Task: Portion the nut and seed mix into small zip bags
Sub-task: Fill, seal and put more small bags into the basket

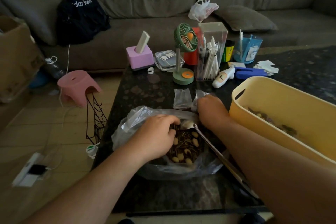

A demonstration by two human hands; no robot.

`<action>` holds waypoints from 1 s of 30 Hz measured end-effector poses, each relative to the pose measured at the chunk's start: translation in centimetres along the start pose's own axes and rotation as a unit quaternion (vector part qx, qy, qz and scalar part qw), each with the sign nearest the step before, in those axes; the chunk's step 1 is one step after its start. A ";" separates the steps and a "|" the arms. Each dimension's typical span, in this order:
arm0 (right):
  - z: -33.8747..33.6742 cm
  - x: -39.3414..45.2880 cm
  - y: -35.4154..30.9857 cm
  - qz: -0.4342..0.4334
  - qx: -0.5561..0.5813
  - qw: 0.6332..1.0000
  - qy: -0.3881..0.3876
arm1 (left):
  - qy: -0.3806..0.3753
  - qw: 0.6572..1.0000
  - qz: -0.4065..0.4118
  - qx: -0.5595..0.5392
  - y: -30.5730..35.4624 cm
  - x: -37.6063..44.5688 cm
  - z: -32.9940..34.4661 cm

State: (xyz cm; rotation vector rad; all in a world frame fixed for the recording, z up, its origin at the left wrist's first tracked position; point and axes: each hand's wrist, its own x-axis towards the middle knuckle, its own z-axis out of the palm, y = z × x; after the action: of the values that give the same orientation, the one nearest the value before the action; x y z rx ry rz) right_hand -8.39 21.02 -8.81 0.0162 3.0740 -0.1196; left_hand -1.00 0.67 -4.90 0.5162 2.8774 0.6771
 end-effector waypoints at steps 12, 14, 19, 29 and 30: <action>-6.5 -4.9 -2.7 0.078 0.554 0.825 0.076 | 0.168 0.953 0.026 -0.252 1.5 0.1 -0.3; -7.3 -7.1 -3.5 0.069 0.680 0.730 0.011 | 0.188 0.942 0.047 -0.275 2.1 -0.1 -0.6; -7.8 -10.2 -3.4 0.037 0.746 0.664 -0.032 | 0.173 0.934 0.063 -0.306 3.2 -1.2 -0.8; -7.3 -11.7 -2.1 0.032 0.493 0.868 0.057 | 0.132 0.930 -0.077 -0.336 3.5 -1.8 -0.9; -7.3 -11.6 -2.0 0.039 0.495 0.866 0.061 | 0.147 0.937 -0.067 -0.311 3.3 -1.7 -1.0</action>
State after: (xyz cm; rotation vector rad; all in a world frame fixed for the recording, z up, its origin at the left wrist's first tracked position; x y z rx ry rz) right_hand 2.71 19.52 -0.59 0.1990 2.7198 -1.6901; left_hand 1.39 2.41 -2.40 0.1307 2.6743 1.6684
